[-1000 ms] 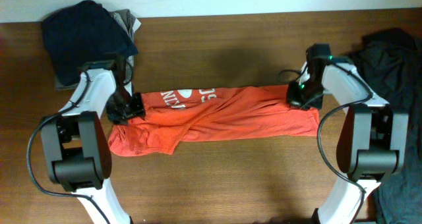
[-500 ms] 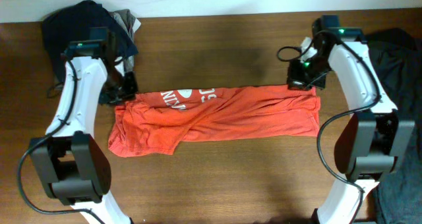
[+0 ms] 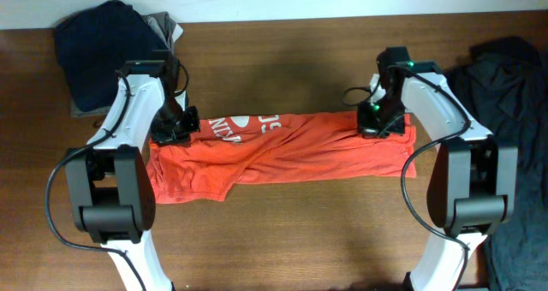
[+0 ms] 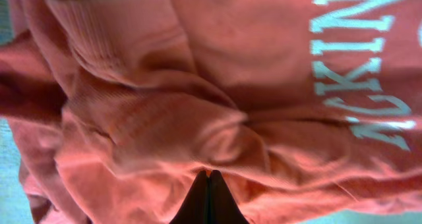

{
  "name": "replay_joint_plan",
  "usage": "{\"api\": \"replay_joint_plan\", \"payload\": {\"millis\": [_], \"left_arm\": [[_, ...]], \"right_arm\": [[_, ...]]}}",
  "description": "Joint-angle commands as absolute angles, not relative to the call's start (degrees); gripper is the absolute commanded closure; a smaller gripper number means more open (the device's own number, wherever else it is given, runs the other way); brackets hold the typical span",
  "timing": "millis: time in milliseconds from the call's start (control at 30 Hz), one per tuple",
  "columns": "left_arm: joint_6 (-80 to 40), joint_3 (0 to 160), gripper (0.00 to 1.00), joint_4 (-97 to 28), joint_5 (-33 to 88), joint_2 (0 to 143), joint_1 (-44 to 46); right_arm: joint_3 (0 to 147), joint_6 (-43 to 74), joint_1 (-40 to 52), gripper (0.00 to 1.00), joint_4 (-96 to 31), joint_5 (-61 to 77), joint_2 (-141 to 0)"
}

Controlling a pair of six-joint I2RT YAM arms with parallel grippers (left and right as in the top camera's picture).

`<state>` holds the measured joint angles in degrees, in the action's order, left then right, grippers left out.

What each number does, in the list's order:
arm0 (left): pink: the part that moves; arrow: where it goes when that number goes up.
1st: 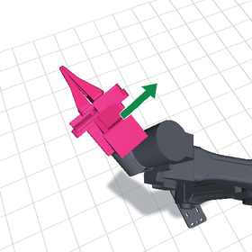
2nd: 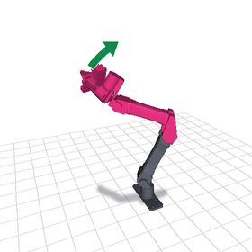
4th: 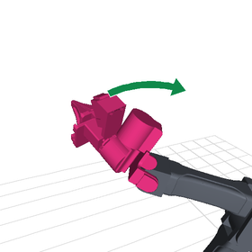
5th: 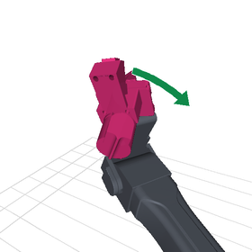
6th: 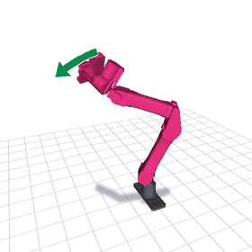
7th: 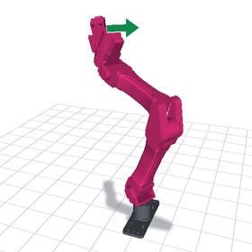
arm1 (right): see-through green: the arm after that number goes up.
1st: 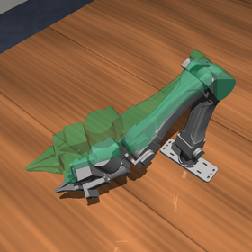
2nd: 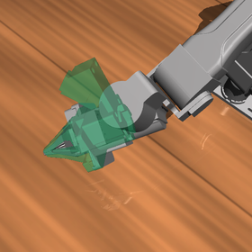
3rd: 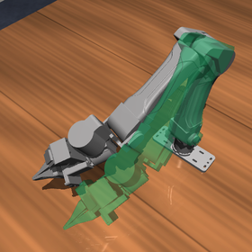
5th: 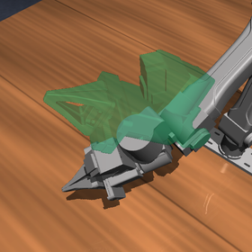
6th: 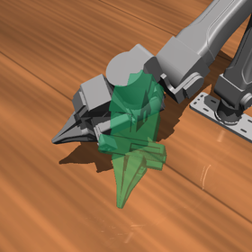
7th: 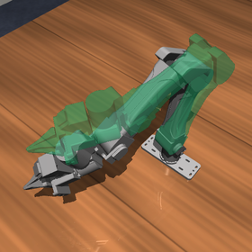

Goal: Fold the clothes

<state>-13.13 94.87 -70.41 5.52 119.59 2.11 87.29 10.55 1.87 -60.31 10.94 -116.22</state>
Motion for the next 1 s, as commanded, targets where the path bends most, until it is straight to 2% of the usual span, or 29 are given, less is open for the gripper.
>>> {"api": "replay_joint_plan", "payload": {"millis": [0,300,667,967], "left_arm": [[-13.6,94.6,0.99,-69.2,3.0,122.0,0.2],[-13.6,94.6,0.99,-64.2,1.5,124.6,-3.0],[-13.2,94.6,0.99,-57.6,0.5,126.9,-6.4],[-14.4,94.7,0.99,-58.1,-4.3,126.8,-10.0]], "right_arm": [[84.4,10.9,-0.3,0.96,-58.0,9.4,-115.7],[79.2,10.8,-3.0,0.96,-50.9,9.4,-115.8],[78.6,10.8,-3.9,0.96,-50.1,5.4,-119.3],[78.7,12.0,-4.7,0.96,-49.6,2.1,-122.3]]}}
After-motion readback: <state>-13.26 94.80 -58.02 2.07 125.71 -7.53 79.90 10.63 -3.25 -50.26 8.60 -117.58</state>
